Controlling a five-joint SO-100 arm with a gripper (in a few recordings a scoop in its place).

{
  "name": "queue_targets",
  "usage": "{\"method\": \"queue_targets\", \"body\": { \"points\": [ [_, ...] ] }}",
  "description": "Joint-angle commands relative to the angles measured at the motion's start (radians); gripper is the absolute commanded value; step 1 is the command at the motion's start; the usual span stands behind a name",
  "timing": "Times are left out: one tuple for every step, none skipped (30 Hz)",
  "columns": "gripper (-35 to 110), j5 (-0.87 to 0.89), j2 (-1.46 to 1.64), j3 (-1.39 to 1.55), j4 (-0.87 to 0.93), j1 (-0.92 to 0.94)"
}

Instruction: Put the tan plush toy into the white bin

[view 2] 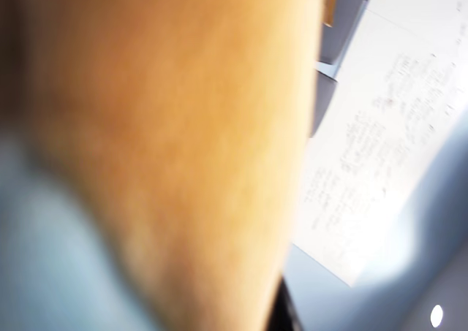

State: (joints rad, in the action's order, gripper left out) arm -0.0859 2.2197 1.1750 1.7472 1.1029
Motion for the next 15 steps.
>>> {"method": "queue_targets", "body": {
  "points": [
    [0, -0.017, 0.164, -0.087, 0.000, -0.114],
    [0, -0.020, 0.183, -0.080, 0.000, -0.161],
    [0, -0.023, 0.206, -0.064, 0.000, -0.206],
    [0, -0.025, 0.224, -0.044, 0.000, -0.249],
    [0, -0.025, 0.241, -0.020, 0.000, -0.290],
    [0, -0.025, 0.261, 0.008, 0.000, -0.331],
    [0, -0.026, 0.282, 0.038, 0.000, -0.373],
    [0, -0.026, 0.304, 0.071, -0.002, -0.413],
    [0, -0.026, 0.324, 0.103, -0.002, -0.456],
    [0, -0.026, 0.337, 0.135, -0.003, -0.494],
    [0, -0.026, 0.350, 0.164, -0.003, -0.529],
    [0, -0.026, 0.360, 0.190, -0.003, -0.557],
    [0, -0.026, 0.370, 0.210, -0.003, -0.586],
    [0, -0.026, 0.374, 0.229, -0.003, -0.612],
    [0, -0.026, 0.374, 0.244, -0.005, -0.644]
  ]
}}
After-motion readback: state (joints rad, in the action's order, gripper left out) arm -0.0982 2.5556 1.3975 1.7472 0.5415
